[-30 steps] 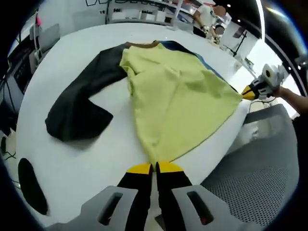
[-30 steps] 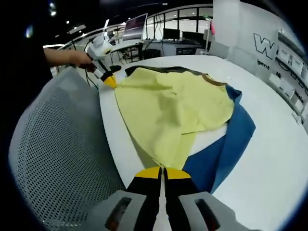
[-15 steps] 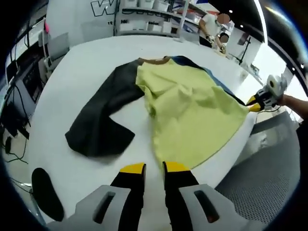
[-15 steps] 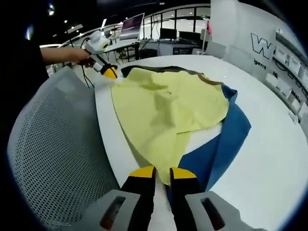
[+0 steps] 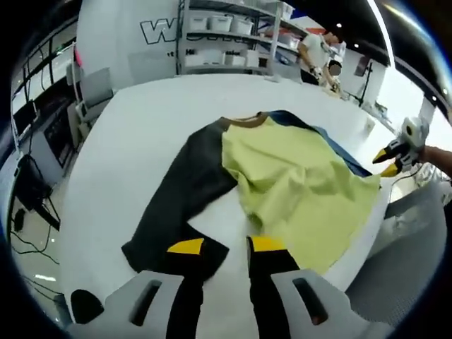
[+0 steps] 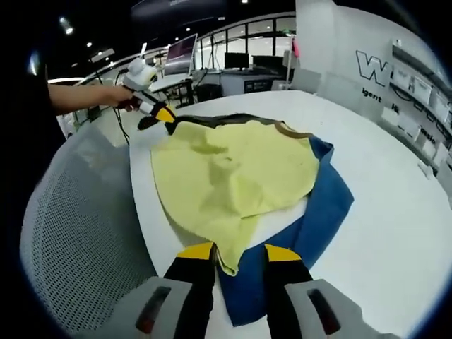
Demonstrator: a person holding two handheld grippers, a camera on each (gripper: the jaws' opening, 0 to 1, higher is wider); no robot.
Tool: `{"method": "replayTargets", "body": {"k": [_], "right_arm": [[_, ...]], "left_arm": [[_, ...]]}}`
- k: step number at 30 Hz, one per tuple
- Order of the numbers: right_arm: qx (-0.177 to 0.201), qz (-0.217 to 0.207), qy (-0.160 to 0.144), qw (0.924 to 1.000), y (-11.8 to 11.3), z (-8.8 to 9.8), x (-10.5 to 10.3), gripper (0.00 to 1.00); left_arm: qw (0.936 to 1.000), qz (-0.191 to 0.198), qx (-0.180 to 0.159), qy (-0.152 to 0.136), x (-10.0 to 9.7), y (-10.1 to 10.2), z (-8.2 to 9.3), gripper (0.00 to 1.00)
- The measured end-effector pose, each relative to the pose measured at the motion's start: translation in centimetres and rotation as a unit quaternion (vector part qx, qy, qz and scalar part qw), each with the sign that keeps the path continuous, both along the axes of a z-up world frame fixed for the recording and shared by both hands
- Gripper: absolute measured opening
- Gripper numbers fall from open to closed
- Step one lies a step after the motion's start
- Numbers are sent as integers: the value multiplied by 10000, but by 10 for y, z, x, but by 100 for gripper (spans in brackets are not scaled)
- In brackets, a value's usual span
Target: Fold the garment on the visible template until the final outline fits inside the template.
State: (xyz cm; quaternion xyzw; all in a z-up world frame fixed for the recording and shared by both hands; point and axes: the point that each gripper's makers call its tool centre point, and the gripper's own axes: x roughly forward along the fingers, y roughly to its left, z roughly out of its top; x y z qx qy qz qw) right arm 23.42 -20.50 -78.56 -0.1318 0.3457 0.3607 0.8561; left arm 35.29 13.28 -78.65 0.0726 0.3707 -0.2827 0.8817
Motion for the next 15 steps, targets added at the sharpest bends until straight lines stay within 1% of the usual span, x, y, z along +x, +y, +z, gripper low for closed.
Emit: {"method": "replayTargets", "body": {"k": [4, 5, 6, 8, 10, 12, 15], "right_arm": [[78, 25, 11, 10000, 1, 5, 7, 26], [157, -8, 20, 9999, 1, 7, 9, 27], [315, -74, 30, 9995, 4, 10, 11, 28], [506, -220, -23, 9985, 4, 19, 18, 29], [598, -366, -107, 9975, 2, 24, 27, 30], [557, -492, -205, 9970, -3, 25, 37, 31], [352, -737, -399, 9959, -13, 27, 55, 33]], "left_arm": [[10000, -65, 16, -58, 15, -3, 3, 23], [9999, -89, 34, -69, 18, -4, 3, 23], [9999, -106, 51, -84, 20, -5, 4, 23], [9998, -137, 49, -127, 29, -7, 7, 23], [9997, -155, 46, -155, 35, -9, 9, 23], [9996, -191, 63, -195, 43, -11, 11, 24], [9994, -239, 68, -229, 54, -16, 14, 24]]}}
